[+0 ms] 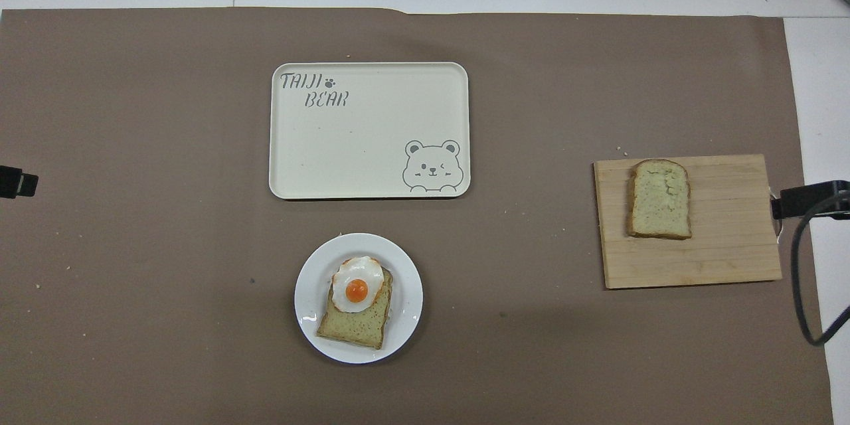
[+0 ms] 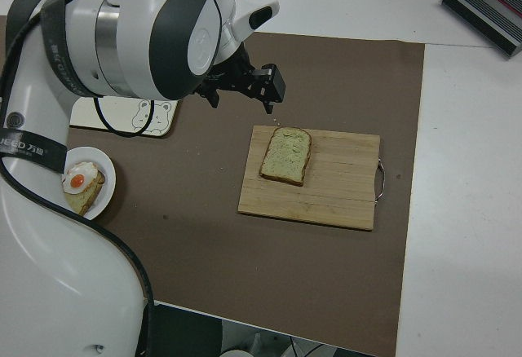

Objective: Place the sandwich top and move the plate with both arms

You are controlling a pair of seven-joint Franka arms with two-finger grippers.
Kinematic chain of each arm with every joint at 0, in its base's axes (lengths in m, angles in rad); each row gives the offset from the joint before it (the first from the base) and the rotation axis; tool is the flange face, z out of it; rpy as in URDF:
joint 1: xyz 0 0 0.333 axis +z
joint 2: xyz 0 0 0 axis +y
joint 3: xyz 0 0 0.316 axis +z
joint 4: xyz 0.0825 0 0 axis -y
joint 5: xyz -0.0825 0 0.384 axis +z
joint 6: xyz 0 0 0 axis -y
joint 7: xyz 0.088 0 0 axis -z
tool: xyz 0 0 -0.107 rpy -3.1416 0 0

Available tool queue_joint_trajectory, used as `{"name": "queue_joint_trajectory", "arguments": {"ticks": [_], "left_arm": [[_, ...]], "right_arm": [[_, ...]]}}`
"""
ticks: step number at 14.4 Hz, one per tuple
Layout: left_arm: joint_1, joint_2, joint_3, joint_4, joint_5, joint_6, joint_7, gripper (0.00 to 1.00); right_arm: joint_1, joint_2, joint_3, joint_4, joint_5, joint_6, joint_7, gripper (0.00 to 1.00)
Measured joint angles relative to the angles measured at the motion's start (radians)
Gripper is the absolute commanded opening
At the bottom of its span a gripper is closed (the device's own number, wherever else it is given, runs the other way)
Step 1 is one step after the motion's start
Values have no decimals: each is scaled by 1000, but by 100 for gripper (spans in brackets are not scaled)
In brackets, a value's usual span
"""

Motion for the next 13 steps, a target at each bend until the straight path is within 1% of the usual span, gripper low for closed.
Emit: {"name": "queue_joint_trajectory", "arguments": {"ticks": [5,13], "left_arm": [[0,0,1,0,0,-6,0,100],[0,0,1,0,0,-6,0,100]], "right_arm": [[-2,3,0,-64,0,98,0,100],[-8,17,0,-83,0,136,0,100]]}}
